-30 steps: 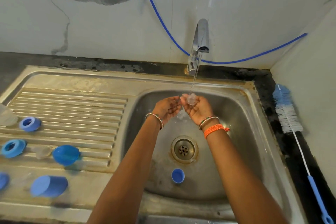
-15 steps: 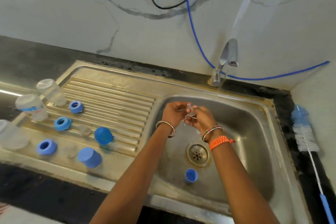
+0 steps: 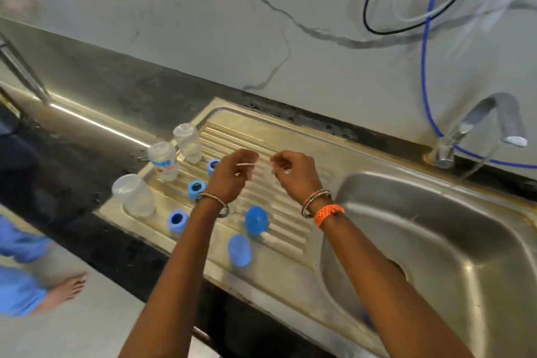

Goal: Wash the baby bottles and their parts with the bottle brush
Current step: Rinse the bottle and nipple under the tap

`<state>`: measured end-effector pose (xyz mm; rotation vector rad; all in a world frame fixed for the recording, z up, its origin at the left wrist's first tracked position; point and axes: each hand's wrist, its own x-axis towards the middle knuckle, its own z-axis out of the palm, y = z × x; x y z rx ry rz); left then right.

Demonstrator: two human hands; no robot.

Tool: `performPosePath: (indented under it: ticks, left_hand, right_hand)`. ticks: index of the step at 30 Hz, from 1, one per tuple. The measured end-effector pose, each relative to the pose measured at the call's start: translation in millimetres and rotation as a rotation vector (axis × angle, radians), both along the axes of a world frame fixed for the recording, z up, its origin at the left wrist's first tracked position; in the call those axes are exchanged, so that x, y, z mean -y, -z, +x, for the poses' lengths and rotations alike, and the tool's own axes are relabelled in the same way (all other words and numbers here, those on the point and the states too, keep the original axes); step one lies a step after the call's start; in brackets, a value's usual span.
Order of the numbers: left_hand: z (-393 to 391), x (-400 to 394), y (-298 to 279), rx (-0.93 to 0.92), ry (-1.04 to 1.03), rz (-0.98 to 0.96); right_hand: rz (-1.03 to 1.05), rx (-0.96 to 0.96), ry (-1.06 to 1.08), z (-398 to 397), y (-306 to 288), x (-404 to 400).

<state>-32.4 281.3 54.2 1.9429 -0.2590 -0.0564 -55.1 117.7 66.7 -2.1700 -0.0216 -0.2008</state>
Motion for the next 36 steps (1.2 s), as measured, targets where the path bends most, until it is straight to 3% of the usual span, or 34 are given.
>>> performPosePath:
  ticks: [4,7,11,19,24,26,28,30,33,36]
  left_hand:
    - [15,-54,5,0.000,-0.176,-0.021]
    - [15,-67,3,0.000,-0.186,-0.027]
    - [20,-66,4,0.016,-0.183,-0.035]
    - [20,-2,6,-0.011,-0.068,-0.046]
    - [-8,91,9,0.029,0.212,-0.012]
    - [-27,134,17,0.002,0.322,-0.021]
    - [-48,172,28,0.015,0.413,0.053]
    - [-65,198,40,0.023,0.471,0.145]
    - [-86,226,60,-0.116,0.523,0.237]
    - [-97,238,76,-0.235,0.556,0.290]
  right_hand:
    - [-0.118,-0.044,-0.215,31,26,-41]
    - [-0.193,-0.136,-0.315,47,47,-53]
    - [-0.100,-0.157,-0.334,55,54,-55]
    - [0.162,0.003,0.002,12,16,27]
    - [-0.030,-0.005,0.125,-63,28,123]
    - [-0.138,-0.091,0.173,-95,50,160]
    - [-0.281,-0.295,0.156,-121,77,187]
    - [-0.376,-0.547,-0.006,-140,103,199]
    - [-0.500,-0.918,-0.325,-158,134,201]
    - [-0.599,-0.968,-0.419,-171,158,196]
